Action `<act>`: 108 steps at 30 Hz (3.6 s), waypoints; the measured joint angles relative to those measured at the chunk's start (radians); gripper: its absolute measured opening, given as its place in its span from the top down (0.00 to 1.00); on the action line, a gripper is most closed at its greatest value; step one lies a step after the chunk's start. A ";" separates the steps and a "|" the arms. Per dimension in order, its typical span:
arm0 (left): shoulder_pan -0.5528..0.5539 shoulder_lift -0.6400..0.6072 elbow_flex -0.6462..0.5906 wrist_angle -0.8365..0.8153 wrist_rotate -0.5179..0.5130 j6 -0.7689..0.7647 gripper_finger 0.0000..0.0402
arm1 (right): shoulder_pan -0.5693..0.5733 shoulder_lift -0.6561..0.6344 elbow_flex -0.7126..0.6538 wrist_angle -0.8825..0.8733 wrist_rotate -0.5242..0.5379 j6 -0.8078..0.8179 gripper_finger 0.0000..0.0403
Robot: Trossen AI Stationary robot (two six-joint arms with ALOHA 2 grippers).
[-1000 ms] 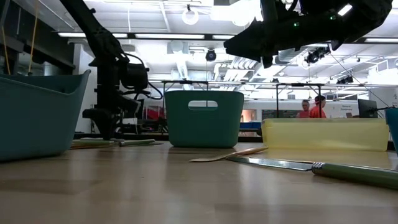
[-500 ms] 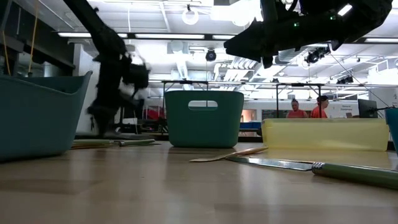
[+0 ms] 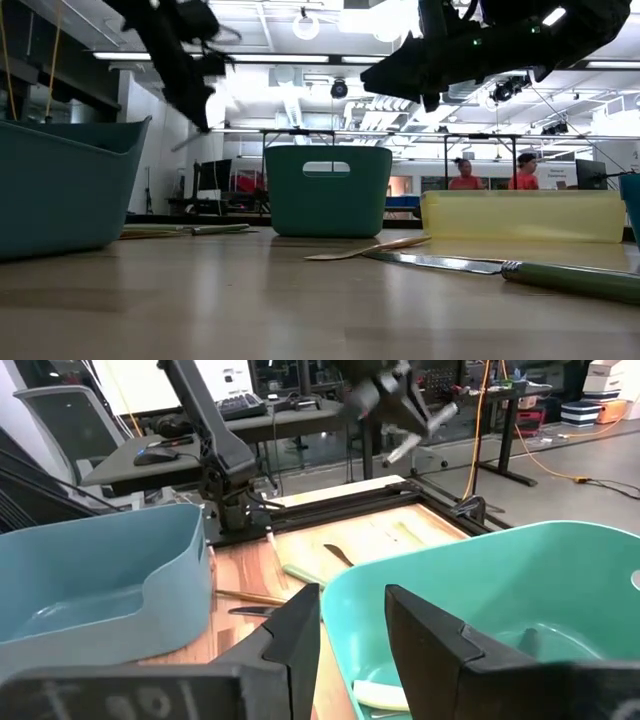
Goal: Sort silverware by color (type)
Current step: Put the blue patterned knife into the yellow bin
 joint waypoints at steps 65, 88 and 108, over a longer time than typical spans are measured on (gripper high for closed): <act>-0.749 0.132 -0.523 1.425 0.095 -0.353 0.95 | 0.008 0.314 0.352 0.039 -0.183 -0.026 0.72; -0.751 0.155 -0.500 1.419 0.076 -0.317 0.85 | 0.006 0.314 0.351 0.006 -0.179 0.003 0.93; -0.754 -0.276 -0.570 1.058 0.003 -0.280 0.75 | 0.179 0.025 0.351 -0.454 0.275 -0.165 0.95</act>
